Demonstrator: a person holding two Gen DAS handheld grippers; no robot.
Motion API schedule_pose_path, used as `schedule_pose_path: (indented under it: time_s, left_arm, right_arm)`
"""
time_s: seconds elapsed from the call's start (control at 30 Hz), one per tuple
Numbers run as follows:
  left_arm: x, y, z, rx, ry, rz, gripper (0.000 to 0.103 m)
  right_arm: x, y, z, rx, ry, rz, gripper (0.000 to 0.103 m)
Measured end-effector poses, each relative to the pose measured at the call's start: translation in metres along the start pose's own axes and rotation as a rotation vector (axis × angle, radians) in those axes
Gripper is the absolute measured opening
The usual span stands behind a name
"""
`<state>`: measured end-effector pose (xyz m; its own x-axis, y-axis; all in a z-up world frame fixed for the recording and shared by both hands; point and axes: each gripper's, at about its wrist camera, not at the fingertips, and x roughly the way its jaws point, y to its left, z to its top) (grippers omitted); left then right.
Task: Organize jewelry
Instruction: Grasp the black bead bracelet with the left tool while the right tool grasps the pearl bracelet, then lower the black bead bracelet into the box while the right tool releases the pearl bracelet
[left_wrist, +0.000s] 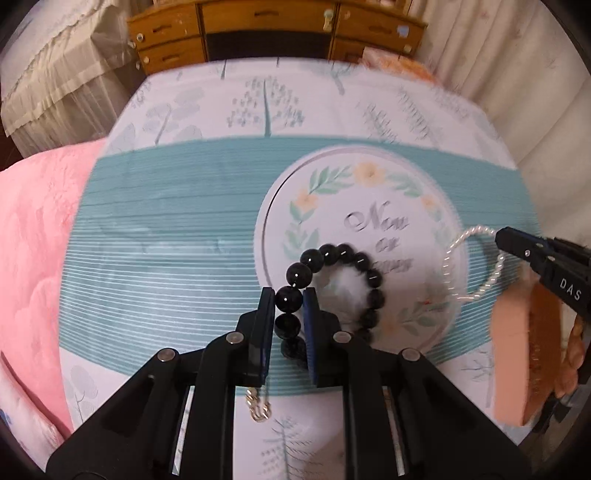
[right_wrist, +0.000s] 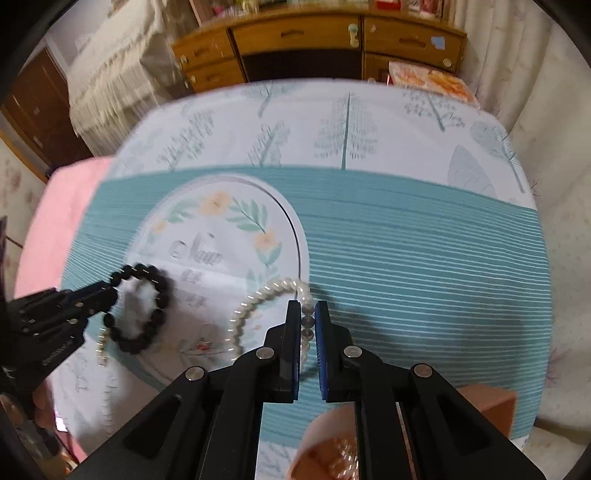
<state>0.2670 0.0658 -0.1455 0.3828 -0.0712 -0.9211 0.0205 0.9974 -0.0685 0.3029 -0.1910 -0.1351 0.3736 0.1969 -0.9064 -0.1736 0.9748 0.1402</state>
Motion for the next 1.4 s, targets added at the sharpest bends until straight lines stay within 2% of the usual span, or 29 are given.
schedule_pose_path:
  time_s: [0.17, 0.37, 0.5, 0.63, 0.83, 0.97, 1.23, 1.4]
  left_arm:
    - [-0.05, -0.03, -0.005, 0.038, -0.089, -0.053, 0.012]
    - [-0.104, -0.077, -0.017, 0.118, -0.174, -0.097, 0.012]
    - [-0.134, -0.113, -0.027, 0.164, -0.211, -0.163, 0.012]
    - [-0.148, -0.152, -0.04, 0.216, -0.22, -0.219, 0.012]
    - [-0.134, -0.208, -0.055, 0.261, -0.184, -0.257, 0.012]
    - [-0.115, -0.227, -0.058, 0.264, -0.145, -0.276, 0.012]
    - [-0.08, -0.241, -0.057, 0.271, -0.1, -0.265, 0.012]
    - [-0.053, -0.242, -0.052, 0.265, -0.076, -0.245, 0.013]
  right_arm:
    - [-0.061, -0.002, -0.008, 0.025, -0.119, 0.074, 0.007]
    - [-0.139, -0.021, -0.034, 0.057, -0.253, 0.143, 0.007]
    - [-0.185, -0.04, -0.065, 0.076, -0.319, 0.16, 0.007]
    - [-0.213, -0.063, -0.099, 0.106, -0.339, 0.149, 0.007]
    - [-0.222, -0.104, -0.14, 0.16, -0.32, 0.13, 0.007]
    - [-0.213, -0.126, -0.155, 0.184, -0.291, 0.121, 0.007]
    - [-0.186, -0.151, -0.168, 0.204, -0.245, 0.106, 0.007]
    - [-0.171, -0.152, -0.163, 0.196, -0.243, 0.078, 0.007]
